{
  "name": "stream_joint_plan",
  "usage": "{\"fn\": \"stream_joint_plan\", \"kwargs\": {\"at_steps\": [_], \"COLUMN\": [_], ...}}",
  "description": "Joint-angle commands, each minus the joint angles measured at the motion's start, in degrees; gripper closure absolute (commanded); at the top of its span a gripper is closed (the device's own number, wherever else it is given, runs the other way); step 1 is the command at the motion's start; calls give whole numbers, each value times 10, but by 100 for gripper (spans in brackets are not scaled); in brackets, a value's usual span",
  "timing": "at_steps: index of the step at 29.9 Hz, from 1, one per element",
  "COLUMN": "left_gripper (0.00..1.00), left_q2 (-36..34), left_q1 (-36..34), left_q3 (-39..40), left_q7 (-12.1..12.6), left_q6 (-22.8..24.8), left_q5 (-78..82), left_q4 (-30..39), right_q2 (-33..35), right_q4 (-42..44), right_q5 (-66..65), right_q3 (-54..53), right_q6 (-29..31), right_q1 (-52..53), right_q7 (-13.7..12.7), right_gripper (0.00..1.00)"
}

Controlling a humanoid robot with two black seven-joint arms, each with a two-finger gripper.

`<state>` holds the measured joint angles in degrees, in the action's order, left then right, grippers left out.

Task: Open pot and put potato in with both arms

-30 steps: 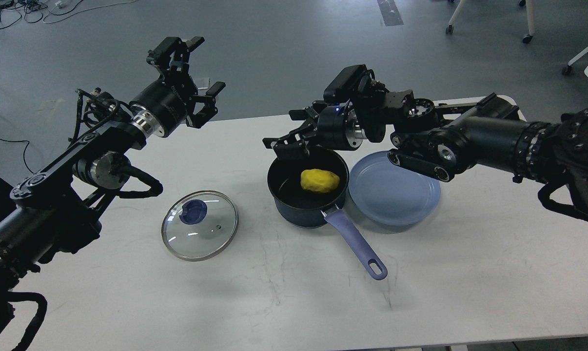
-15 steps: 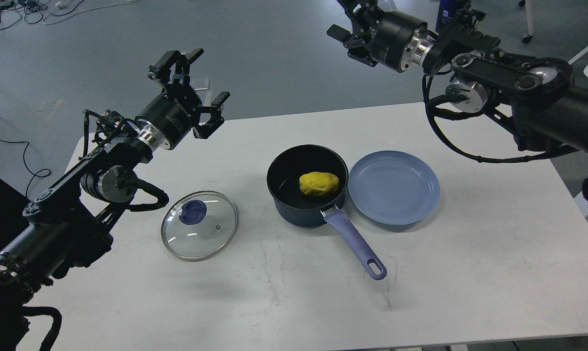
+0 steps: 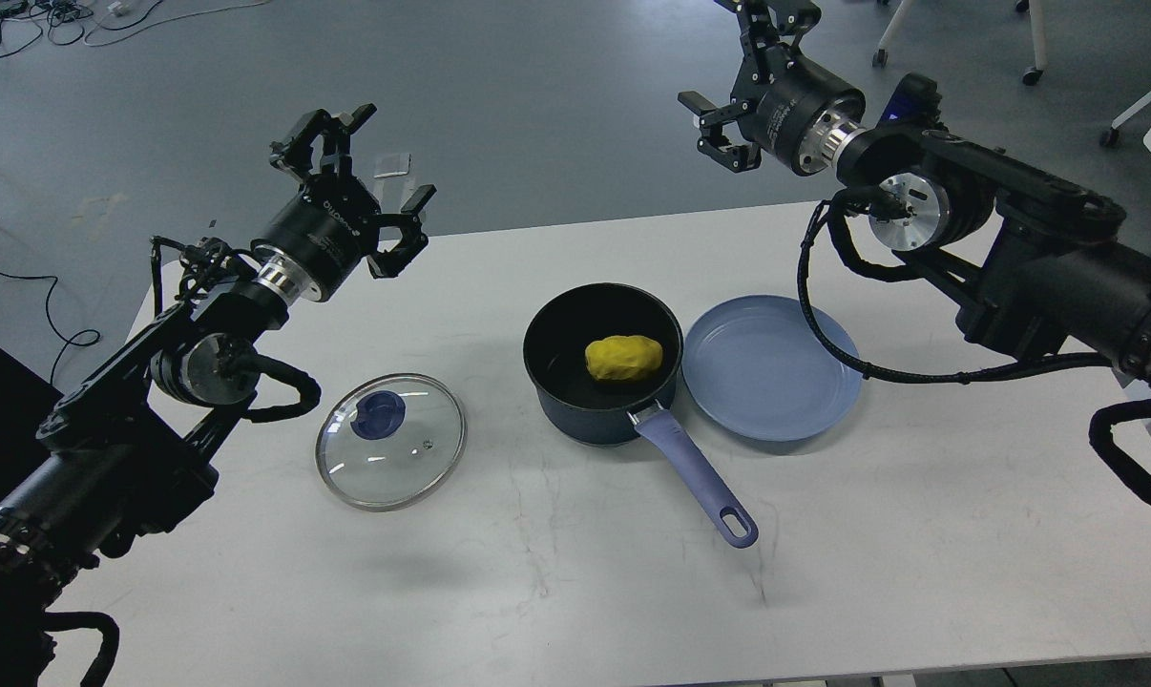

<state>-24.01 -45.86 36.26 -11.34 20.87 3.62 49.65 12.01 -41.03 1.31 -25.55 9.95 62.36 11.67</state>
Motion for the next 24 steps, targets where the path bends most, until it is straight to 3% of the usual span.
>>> {"fn": "stream_joint_plan", "kwargs": {"at_steps": [1, 5, 10, 24], "left_gripper": [2, 2, 2, 2], "left_q2": [-2, -3, -3, -4], "left_q1": [5, 5, 6, 10], "left_q3": [2, 2, 15, 20], "left_q7": [1, 1, 1, 2], "left_q6": [1, 1, 5, 4], "left_q5": [-6, -6, -6, -6], "left_q4": [0, 0, 0, 1], "right_q2": [-7, -9, -9, -2], "right_q4": [-1, -3, -24, -71], "right_q5": [0, 1, 40, 54], "right_q3": [-5, -5, -17, -47], "right_q6": [-2, -10, -12, -10], "right_q1": [-8, -21, -45, -108], "right_q7": [-8, -10, -37, -70], "right_gripper": [0, 0, 0, 0]}}
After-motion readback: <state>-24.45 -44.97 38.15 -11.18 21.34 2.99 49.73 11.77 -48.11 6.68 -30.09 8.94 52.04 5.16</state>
